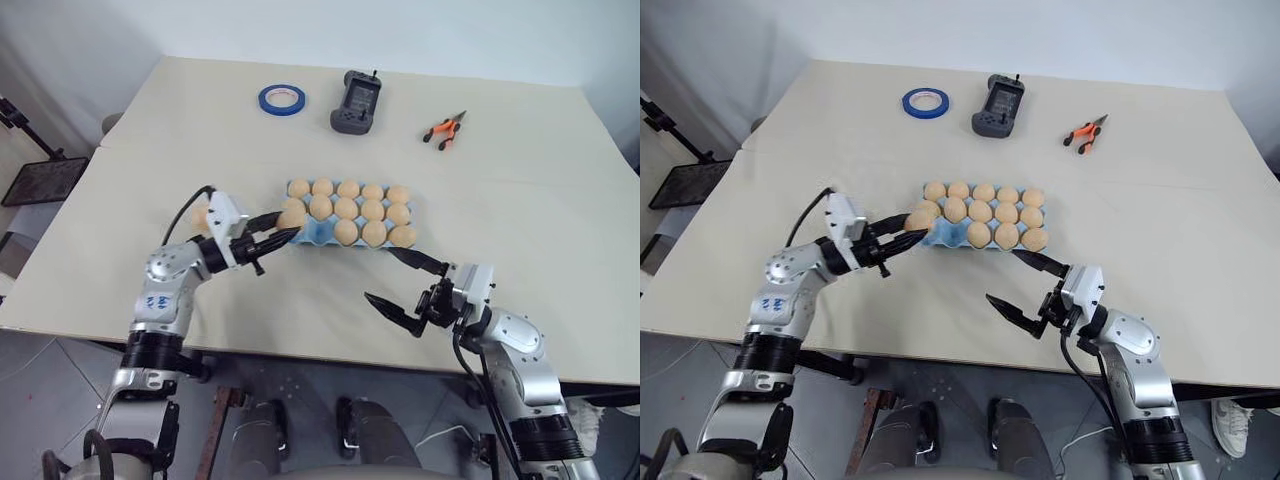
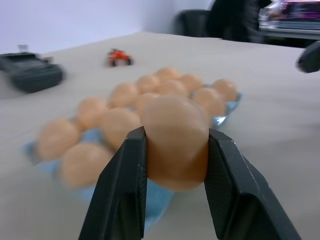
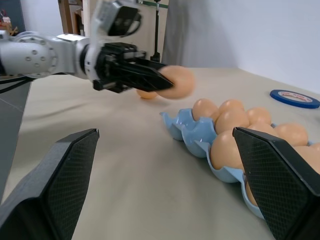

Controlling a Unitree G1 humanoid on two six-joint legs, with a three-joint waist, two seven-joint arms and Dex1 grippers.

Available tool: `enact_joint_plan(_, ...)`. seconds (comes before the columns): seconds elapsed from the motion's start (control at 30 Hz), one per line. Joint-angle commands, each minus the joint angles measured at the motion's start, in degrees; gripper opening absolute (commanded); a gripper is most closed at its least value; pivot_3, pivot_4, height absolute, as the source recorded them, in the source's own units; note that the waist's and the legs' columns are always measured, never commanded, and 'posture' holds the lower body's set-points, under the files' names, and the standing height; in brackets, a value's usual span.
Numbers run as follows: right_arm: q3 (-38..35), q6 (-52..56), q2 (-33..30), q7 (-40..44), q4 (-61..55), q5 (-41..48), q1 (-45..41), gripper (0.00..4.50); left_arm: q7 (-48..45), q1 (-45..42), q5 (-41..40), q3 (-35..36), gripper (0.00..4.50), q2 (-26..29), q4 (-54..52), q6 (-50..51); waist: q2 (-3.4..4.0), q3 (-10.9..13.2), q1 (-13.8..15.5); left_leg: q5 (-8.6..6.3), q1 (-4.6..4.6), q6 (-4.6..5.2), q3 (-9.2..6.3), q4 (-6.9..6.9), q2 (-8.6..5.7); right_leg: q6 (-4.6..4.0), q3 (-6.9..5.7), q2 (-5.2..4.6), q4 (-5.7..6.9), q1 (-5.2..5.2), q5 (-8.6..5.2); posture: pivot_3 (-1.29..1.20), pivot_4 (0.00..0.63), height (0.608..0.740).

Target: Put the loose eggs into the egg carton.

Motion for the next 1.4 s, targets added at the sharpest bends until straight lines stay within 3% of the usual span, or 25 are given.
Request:
enact_joint_plan(0.03, -0.91, -1.02, -0.27, -0.23, -1.33, 0.47, -0.09, 4.50, -0.04, -3.52, 1.55, -1.35, 1.28, -1.24, 4.05, -0.55, 0.00, 0.00, -0.19, 0.00, 0.01, 0.00, -0.01, 0.02, 0.00, 0.01, 0.00, 0.01, 0.02, 0.00, 0.01, 0.00, 0.150, 0.740)
enact_joint_plan(0.33, -1.12, -0.94, -0.32, -1.26, -2.66, 0.34, 0.86, 4.50, 2.86, -4.70, 2.79, 0.39, 4.06, -2.01, 6.13, -4.32, 0.00, 0.00, -0.14, 0.00, -0.01, 0.02, -0.04, 0.04, 0.07, 0.25, -0.03, 0.09, 0.03, -0.01, 0.14, 0.00, 0.150, 0.740)
enact_joint_plan(0.63, -1.10, -0.90, -0.55, -0.54, -3.25, 1.13, 0.88, 4.50, 4.65, 8.73, -3.80, 11.44, 4.06, 5.76, -10.70, -3.95, 0.01, 0.01, -0.74, -0.01, 0.02, 0.01, -0.03, -0.06, 0.16, 0.19, -0.03, 0.10, 0.07, -0.02, 0.11, 0.00, 0.150, 0.740)
enact_joint_plan(0.67, -1.04, -0.94, -0.72, -0.06, -3.48, 1.40, 0.88, 4.50, 4.46, 10.94, -4.50, 12.72, 4.44, 6.82, -12.63, -3.64, 0.02, 0.01, -0.70, 0.00, 0.02, 0.00, -0.04, -0.09, 0.16, 0.18, -0.04, 0.10, 0.07, -0.02, 0.10, 0.00, 0.150, 0.740)
enact_joint_plan(0.77, -1.60, 0.48, -2.46, 1.33, -5.29, 2.68, 1.43, 4.50, 2.69, 19.43, -5.98, 16.65, 4.49, 11.94, -18.25, -1.18, 0.02, 0.01, -0.73, -0.01, 0.03, -0.02, -0.03, -0.14, 0.16, 0.15, -0.03, 0.07, 0.04, -0.02, 0.08, 0.00, 0.150, 0.740)
enact_joint_plan(0.9, -2.64, 1.55, -5.45, 3.33, -5.93, 3.96, 1.92, 4.50, 3.29, 28.10, -7.22, 24.11, 4.49, 17.23, -19.62, -0.32, 0.02, 0.01, -0.98, -0.02, 0.03, -0.04, -0.02, -0.25, 0.15, -0.68, 0.00, -0.01, -0.06, -0.06, -0.38, 0.00, 0.150, 0.740)
enact_joint_plan(1.03, -3.33, 1.42, -6.41, 4.28, -4.41, 4.46, 0.96, 4.50, 6.41, 35.26, -6.12, 29.51, 4.49, 16.48, -18.65, -2.79, 0.03, 0.01, -1.22, -0.03, 0.03, -0.05, -0.02, -0.40, 0.11, -0.71, 0.01, -0.07, -0.26, -0.06, -0.40, 0.00, 0.150, 0.740)
enact_joint_plan(1.17, -3.13, 1.17, -5.73, 4.25, -3.62, 4.13, -0.15, 4.50, 11.35, 39.16, -6.50, 31.18, 4.49, 12.33, -20.10, -3.27, 0.02, 0.01, -1.37, -0.03, -0.02, -0.05, -0.02, -0.64, 0.08, -0.69, 0.01, -0.10, -0.57, -0.04, -0.37, 0.00, 0.150, 0.740)
enact_joint_plan(1.3, -2.40, 1.33, -5.10, 4.26, -3.34, 3.92, -1.28, 4.50, 16.11, 39.27, -6.70, 29.59, 4.49, 8.34, -22.94, -1.44, 0.01, 0.00, -1.37, -0.03, -0.02, -0.05, 0.01, -0.82, 0.06, -0.70, 0.01, -0.11, -0.64, -0.10, -0.38, 0.00, 0.150, 0.740)
enact_joint_plan(1.4, -2.26, 1.65, -5.04, 4.52, -2.71, 3.85, -2.47, 4.50, 19.62, 34.20, -5.28, 27.37, 4.49, 7.97, -21.69, 0.30, 0.00, 0.00, -1.19, -0.03, -0.01, -0.06, 0.01, -0.82, 0.05, -0.68, 0.00, -0.10, -0.54, -0.13, -0.37, 0.00, 0.150, 0.740)
